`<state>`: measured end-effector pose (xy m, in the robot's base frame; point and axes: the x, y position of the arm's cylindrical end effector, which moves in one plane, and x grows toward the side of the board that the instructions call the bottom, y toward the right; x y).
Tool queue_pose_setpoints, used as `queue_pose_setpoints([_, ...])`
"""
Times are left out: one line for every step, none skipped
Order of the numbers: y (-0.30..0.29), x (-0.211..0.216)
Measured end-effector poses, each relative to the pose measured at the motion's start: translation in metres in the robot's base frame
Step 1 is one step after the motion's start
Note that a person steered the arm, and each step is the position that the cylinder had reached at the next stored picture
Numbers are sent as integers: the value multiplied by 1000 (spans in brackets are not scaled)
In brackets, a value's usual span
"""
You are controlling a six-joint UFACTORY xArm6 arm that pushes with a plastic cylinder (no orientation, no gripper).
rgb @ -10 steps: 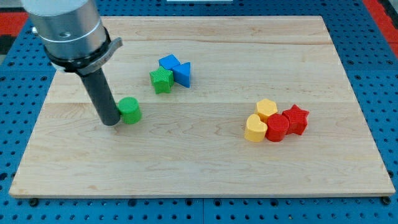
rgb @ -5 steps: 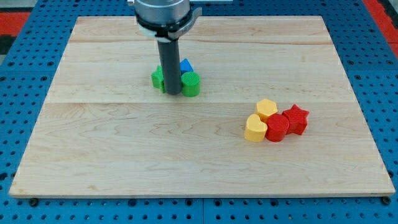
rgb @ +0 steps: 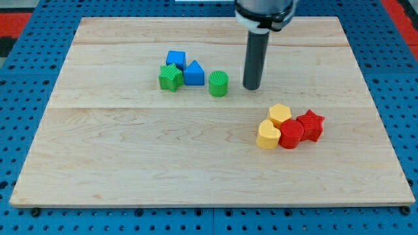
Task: Push the green circle towards group of blocks
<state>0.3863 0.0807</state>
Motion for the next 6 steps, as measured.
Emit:
queue_pose_setpoints([-7, -11])
queue_pose_setpoints([14, 0])
queue_pose_setpoints([-27, 9])
queue_pose_setpoints([-51, 12])
queue_pose_setpoints([-81, 21])
queue_pose_setpoints([-82, 30])
